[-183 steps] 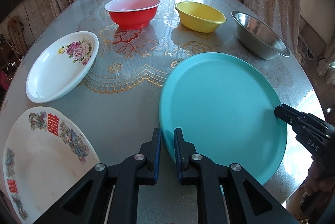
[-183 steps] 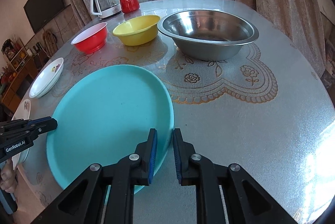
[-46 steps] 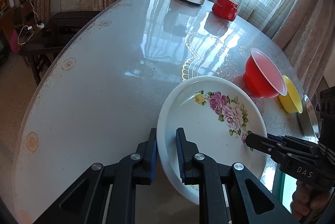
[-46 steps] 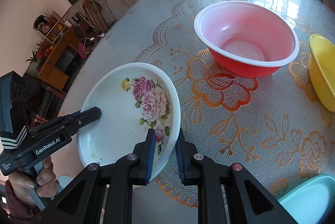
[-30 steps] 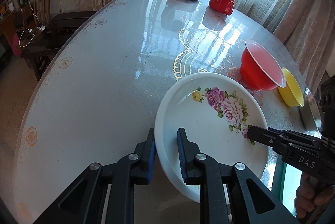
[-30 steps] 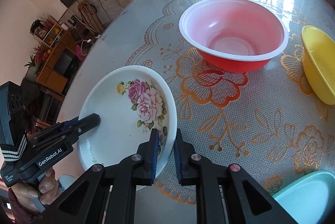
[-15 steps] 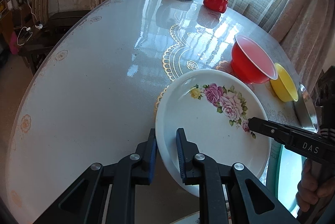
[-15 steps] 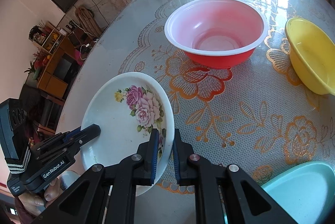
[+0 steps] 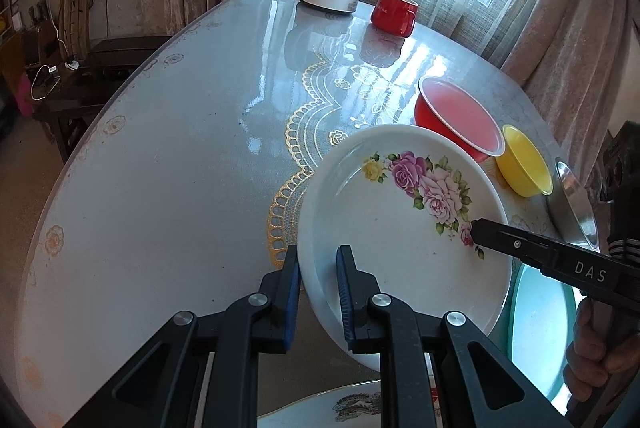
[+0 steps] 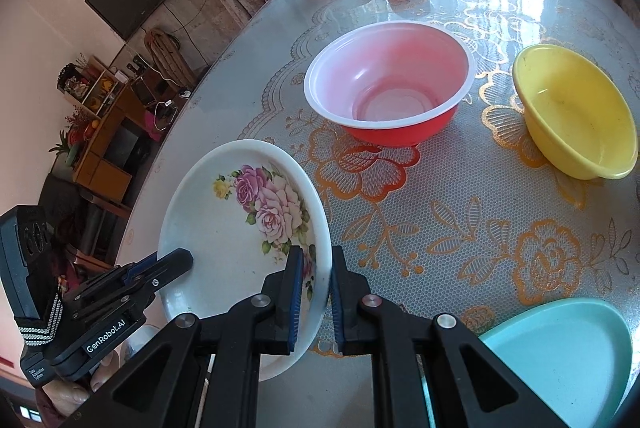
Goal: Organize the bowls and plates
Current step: 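Carry the rose plate over the teal plate and lower it on top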
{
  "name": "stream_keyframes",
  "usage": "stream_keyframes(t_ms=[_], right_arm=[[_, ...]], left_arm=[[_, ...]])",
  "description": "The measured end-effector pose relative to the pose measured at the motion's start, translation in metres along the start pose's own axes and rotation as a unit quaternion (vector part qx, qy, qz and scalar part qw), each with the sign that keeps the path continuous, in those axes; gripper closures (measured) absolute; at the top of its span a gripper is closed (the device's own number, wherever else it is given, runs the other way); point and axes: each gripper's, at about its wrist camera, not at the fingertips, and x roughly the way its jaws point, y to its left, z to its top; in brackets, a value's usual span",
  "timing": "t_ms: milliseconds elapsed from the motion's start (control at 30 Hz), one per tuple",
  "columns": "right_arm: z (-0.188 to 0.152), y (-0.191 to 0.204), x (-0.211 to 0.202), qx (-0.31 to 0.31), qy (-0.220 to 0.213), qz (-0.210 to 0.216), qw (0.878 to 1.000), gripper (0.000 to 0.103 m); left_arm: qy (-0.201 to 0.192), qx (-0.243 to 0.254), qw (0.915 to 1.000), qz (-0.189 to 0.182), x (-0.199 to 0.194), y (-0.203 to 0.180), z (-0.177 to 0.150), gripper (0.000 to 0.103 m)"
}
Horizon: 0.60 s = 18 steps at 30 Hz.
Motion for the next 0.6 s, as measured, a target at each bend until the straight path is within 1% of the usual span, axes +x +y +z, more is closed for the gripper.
stream_keyframes(t_ms=[133, 333, 600], right_arm=[[0.000, 0.000, -0.010, 0.005, -0.012, 0.000, 1.000, 0.090], [-0.002, -0.005, -0.023, 0.011, -0.027, -0.003, 1.000, 0.090], [-0.016, -0.018, -0.044, 0.033, -0.039, 0.001, 0.999, 0.090]], left_arm=[[-0.010, 0.003, 0.9999, -0.008, -0.005, -0.004, 0.003, 0.086], [-0.028, 0.017, 0.9994, -0.013, -0.019, -0.021, 0.003, 0.086], [-0.026, 0.028, 0.9990, -0.024, -0.023, -0.044, -0.011, 0.086]])
